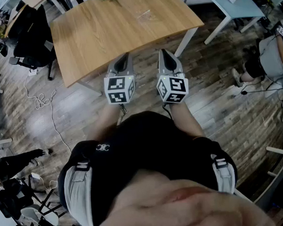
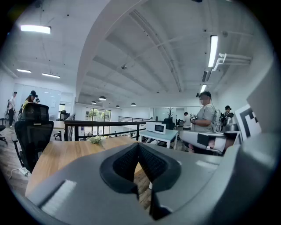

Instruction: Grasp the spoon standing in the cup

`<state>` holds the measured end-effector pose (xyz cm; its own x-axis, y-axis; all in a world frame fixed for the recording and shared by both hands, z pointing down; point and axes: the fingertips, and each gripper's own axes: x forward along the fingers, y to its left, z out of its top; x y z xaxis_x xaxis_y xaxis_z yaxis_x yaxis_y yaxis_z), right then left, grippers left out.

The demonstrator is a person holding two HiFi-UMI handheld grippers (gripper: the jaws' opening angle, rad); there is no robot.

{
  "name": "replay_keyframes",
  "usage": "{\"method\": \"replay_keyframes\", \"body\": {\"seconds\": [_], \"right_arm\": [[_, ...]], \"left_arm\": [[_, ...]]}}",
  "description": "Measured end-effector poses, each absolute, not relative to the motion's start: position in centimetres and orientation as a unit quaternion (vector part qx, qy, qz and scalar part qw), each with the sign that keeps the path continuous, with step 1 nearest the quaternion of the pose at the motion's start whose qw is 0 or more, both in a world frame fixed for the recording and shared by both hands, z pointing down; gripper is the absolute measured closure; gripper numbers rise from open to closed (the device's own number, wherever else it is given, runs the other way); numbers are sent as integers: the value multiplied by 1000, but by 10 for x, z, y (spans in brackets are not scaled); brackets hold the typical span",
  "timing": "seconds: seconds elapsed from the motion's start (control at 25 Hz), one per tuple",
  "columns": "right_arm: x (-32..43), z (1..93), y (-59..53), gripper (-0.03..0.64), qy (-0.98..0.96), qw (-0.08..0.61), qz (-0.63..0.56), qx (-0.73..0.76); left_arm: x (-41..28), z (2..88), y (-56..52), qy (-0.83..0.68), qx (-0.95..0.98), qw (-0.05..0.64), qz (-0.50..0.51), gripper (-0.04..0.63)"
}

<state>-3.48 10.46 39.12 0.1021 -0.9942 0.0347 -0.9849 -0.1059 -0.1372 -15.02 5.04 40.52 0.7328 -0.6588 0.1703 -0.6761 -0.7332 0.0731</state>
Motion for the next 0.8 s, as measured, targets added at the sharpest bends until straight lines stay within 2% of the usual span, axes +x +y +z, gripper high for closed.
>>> {"method": "replay_keyframes", "body": {"seconds": [0.8], "right_arm": [[-13,406,134,617,698,43,-66,-711]], "left_arm": [[-116,417,88,-374,923,67,59,584]]}}
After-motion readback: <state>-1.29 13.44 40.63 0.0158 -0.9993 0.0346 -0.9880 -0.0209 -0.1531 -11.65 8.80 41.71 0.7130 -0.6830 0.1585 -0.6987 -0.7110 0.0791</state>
